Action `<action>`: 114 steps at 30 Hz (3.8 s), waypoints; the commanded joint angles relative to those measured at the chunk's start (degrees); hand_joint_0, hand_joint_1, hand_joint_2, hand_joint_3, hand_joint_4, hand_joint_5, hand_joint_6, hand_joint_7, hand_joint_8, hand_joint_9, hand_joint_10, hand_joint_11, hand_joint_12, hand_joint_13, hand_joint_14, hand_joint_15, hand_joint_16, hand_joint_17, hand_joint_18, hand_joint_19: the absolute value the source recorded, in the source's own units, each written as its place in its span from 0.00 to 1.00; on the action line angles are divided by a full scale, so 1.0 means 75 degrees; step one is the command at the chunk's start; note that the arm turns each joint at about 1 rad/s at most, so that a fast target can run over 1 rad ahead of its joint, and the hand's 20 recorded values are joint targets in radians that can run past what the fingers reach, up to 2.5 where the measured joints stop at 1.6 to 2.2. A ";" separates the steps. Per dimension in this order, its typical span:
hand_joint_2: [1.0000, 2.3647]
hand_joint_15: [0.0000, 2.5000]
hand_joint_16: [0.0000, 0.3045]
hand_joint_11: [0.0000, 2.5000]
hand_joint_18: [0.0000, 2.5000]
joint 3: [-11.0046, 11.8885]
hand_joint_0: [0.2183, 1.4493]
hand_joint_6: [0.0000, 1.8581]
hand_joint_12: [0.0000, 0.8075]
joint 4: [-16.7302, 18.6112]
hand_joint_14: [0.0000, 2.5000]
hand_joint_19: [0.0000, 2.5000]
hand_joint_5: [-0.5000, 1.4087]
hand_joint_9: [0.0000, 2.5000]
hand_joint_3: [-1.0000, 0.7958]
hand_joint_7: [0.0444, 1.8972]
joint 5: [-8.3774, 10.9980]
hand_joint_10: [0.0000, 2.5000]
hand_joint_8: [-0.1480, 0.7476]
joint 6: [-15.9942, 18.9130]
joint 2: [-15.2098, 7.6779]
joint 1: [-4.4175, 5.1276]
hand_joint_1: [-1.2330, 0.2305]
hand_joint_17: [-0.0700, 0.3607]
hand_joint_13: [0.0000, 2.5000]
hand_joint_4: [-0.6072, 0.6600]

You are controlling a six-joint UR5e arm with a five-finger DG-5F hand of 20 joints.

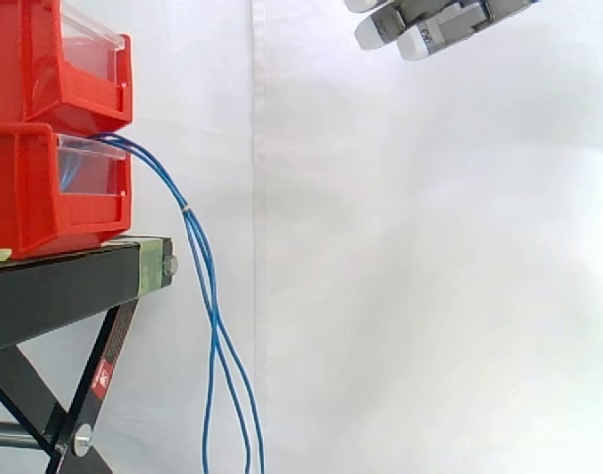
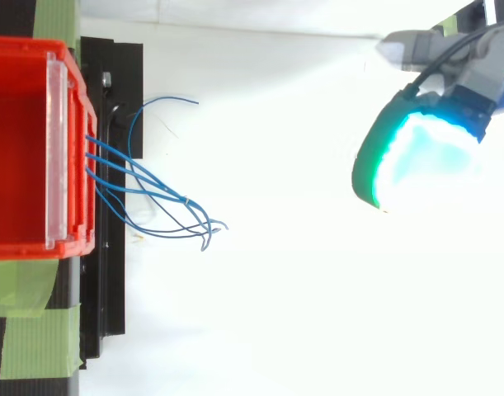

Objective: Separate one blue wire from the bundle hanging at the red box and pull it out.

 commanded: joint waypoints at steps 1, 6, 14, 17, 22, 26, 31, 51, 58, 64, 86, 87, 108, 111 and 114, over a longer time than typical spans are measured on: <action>0.00 0.00 0.18 0.06 0.00 -0.0001 0.22 0.27 0.46 -0.0012 0.00 0.11 0.16 0.19 0.30 0.42 -0.0010 0.00 0.54 -0.0017 -0.0008 0.0001 0.50 0.44 0.03 0.69; 0.00 0.00 0.17 0.07 0.00 -0.0001 0.22 0.27 0.46 -0.0023 0.00 0.11 0.16 0.20 0.30 0.43 0.0014 0.00 0.54 -0.0052 -0.0008 0.0001 0.50 0.44 0.04 0.69; 0.00 0.01 0.17 0.08 0.00 -0.0001 0.23 0.27 0.47 -0.0059 0.00 0.12 0.16 0.20 0.30 0.43 0.0025 0.00 0.54 -0.0087 -0.0008 0.0001 0.49 0.44 0.05 0.69; 0.00 0.01 0.17 0.08 0.00 -0.0001 0.23 0.27 0.46 -0.0223 0.00 0.12 0.16 0.20 0.30 0.43 0.0049 0.00 0.54 -0.0415 -0.0008 0.0001 0.46 0.44 0.06 0.68; 0.00 0.01 0.17 0.10 0.00 -0.0364 0.25 0.27 0.45 -0.0352 0.00 0.13 0.15 0.20 0.28 0.43 0.0072 0.00 0.52 -0.1048 0.0004 0.0025 0.38 0.43 0.06 0.66; 0.00 0.01 0.16 0.10 0.00 -0.0669 0.25 0.27 0.45 -0.0105 0.00 0.13 0.15 0.20 0.28 0.44 0.0295 0.00 0.51 -0.1411 -0.0008 0.0083 0.35 0.42 0.07 0.66; 0.00 0.02 0.16 0.11 0.01 -0.1372 0.24 0.27 0.46 0.0481 0.00 0.14 0.15 0.20 0.28 0.44 0.1010 0.00 0.51 -0.1845 -0.0008 0.0177 0.33 0.42 0.07 0.66; 0.00 0.02 0.17 0.11 0.05 -0.2919 0.24 0.27 0.47 0.5309 0.00 0.15 0.16 0.22 0.28 0.44 0.2510 0.00 0.52 -0.2982 -0.1426 0.0458 0.33 0.43 0.10 0.67; 0.00 0.02 0.17 0.11 0.06 -0.2895 0.24 0.27 0.48 0.6352 0.00 0.16 0.16 0.22 0.28 0.45 0.2662 0.00 0.52 -0.3040 -0.1906 0.0458 0.32 0.43 0.11 0.68; 0.00 0.02 0.17 0.11 0.07 -0.2614 0.24 0.27 0.48 0.7043 0.00 0.16 0.16 0.22 0.28 0.45 0.2873 0.00 0.52 -0.3275 -0.2293 0.0529 0.33 0.43 0.12 0.68; 0.00 0.04 0.16 0.13 0.09 -0.1536 0.27 0.27 0.47 0.7231 0.00 0.18 0.17 0.24 0.28 0.53 0.3225 0.00 0.52 -0.3146 -0.3336 0.0763 0.33 0.42 0.14 0.69; 0.00 0.04 0.16 0.13 0.09 -0.1536 0.27 0.27 0.47 0.7242 0.00 0.18 0.17 0.24 0.28 0.53 0.3225 0.00 0.52 -0.3193 -0.3336 0.0775 0.33 0.42 0.14 0.69; 0.01 0.05 0.15 0.14 0.11 -0.1536 0.31 0.27 0.47 0.7734 0.00 0.19 0.19 0.25 0.36 0.69 0.3295 0.00 0.52 -0.3017 -0.3606 0.0798 0.34 0.41 0.16 0.65; 0.01 0.05 0.15 0.14 0.11 -0.1536 0.31 0.27 0.47 0.7770 0.00 0.19 0.19 0.25 0.36 0.69 0.3295 0.00 0.52 -0.2900 -0.3606 0.0775 0.34 0.41 0.16 0.65; 0.01 0.05 0.16 0.15 0.12 -0.1431 0.31 0.27 0.47 0.7699 0.00 0.19 0.19 0.25 0.36 0.69 0.3330 0.00 0.52 -0.2782 -0.3606 0.0740 0.35 0.41 0.16 0.65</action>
